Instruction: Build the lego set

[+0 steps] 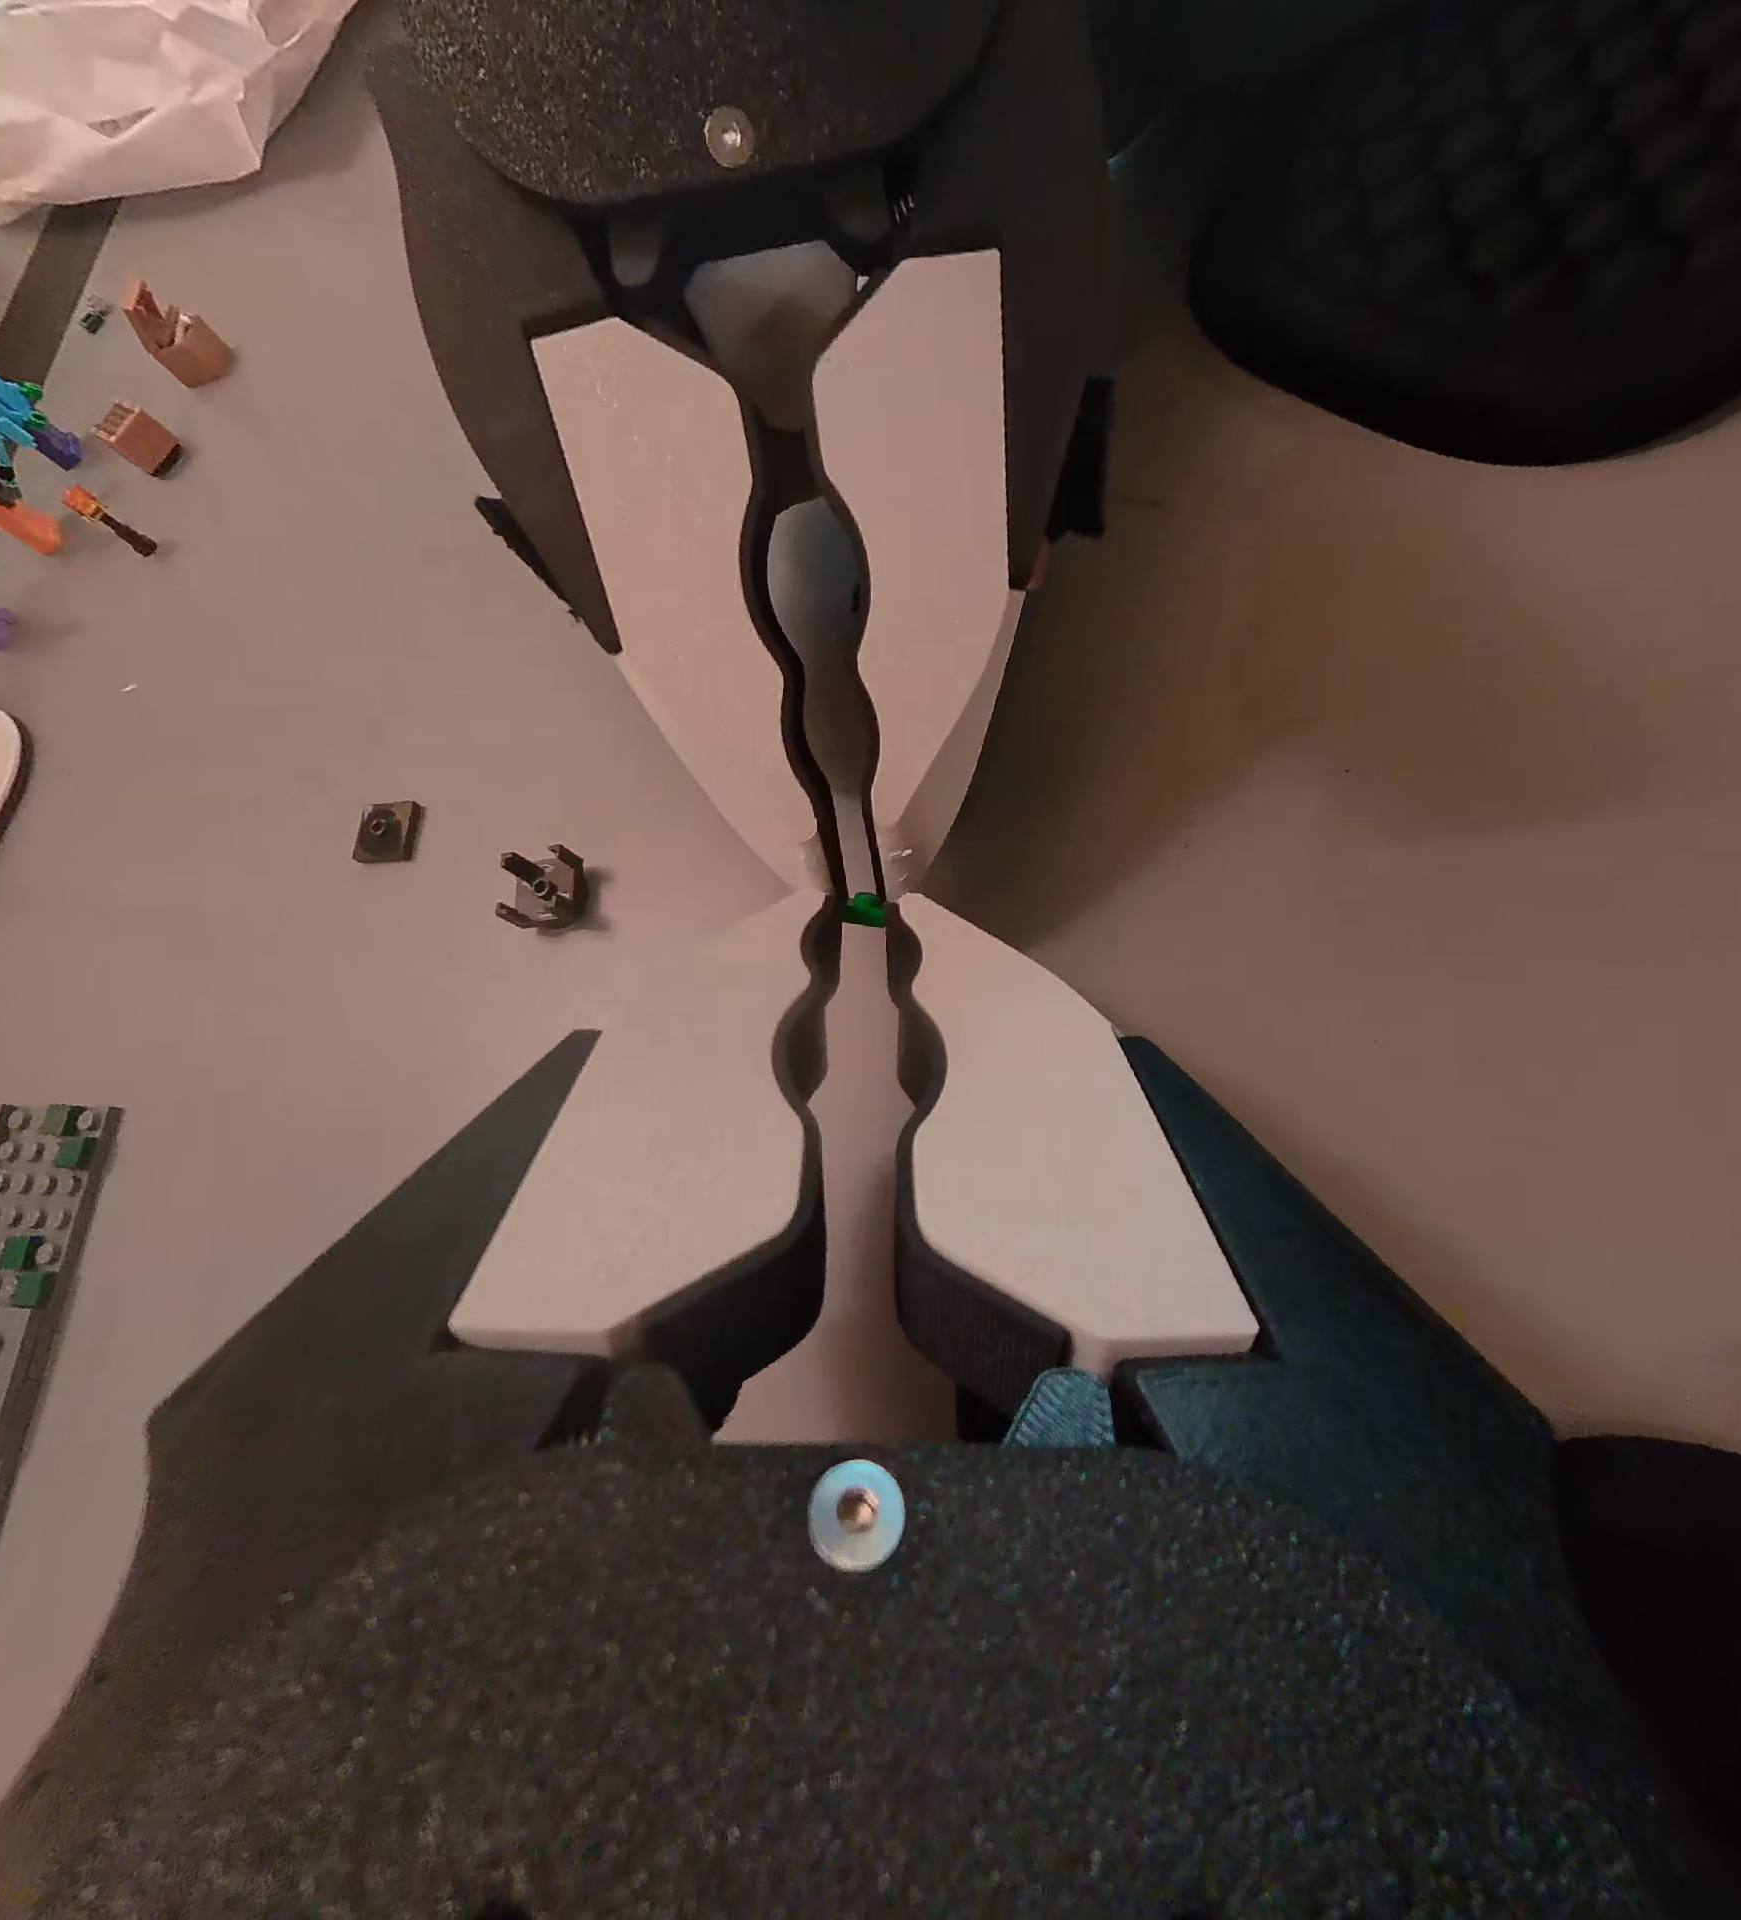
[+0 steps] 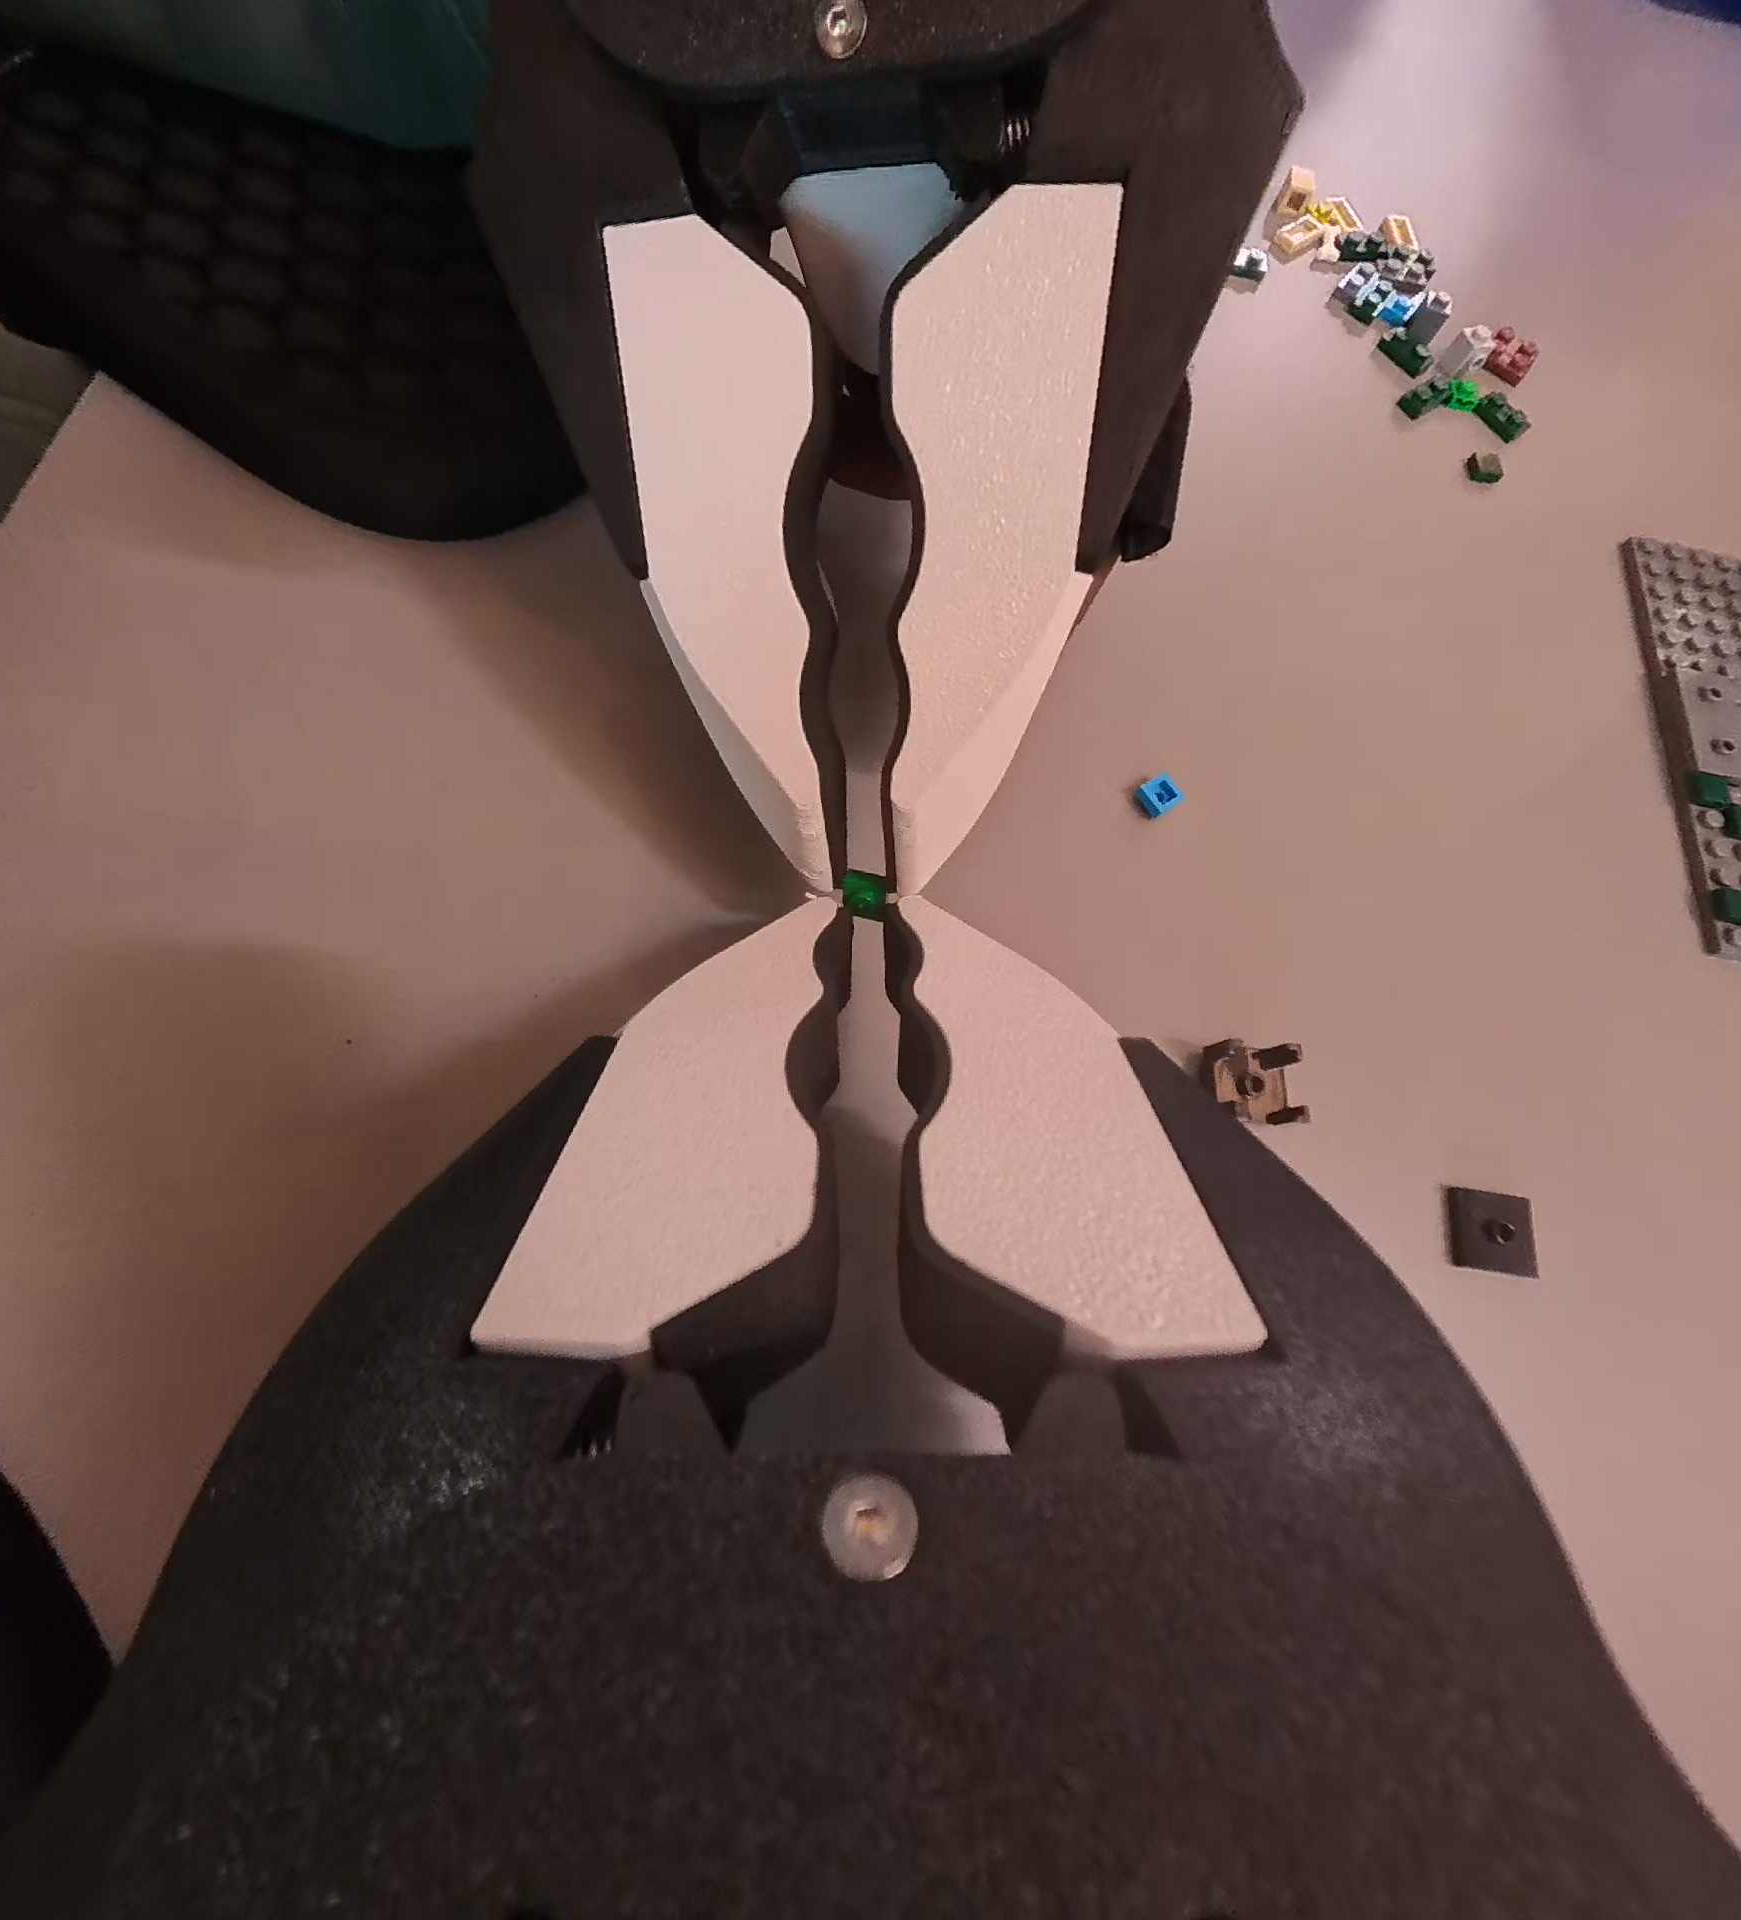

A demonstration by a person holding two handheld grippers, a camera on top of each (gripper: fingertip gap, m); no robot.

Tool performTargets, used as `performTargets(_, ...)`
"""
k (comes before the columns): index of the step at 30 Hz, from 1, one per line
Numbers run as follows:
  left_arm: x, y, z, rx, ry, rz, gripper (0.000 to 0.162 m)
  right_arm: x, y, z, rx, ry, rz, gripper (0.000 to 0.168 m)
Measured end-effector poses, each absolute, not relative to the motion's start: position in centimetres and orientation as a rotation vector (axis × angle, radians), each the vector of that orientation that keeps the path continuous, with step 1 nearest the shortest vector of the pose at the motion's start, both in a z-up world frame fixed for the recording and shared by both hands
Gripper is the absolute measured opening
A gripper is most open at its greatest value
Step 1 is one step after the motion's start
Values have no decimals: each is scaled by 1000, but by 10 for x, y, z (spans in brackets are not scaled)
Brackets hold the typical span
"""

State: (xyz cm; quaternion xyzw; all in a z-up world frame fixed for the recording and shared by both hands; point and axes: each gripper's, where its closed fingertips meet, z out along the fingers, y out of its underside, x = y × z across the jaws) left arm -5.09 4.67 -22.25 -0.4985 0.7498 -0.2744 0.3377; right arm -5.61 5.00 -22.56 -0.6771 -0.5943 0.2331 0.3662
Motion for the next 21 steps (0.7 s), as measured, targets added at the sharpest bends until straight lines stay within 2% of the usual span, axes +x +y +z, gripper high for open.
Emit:
performTargets(13, -60, 76, -196, -1390, 1670, -944, 7, -52, 66, -209, -1706, -1376, 615, 7)
performTargets(21, -81, 126, -199, -1573, 1463, -885, 7, -51, 89, -216, -1740, -1304, 470, 7)
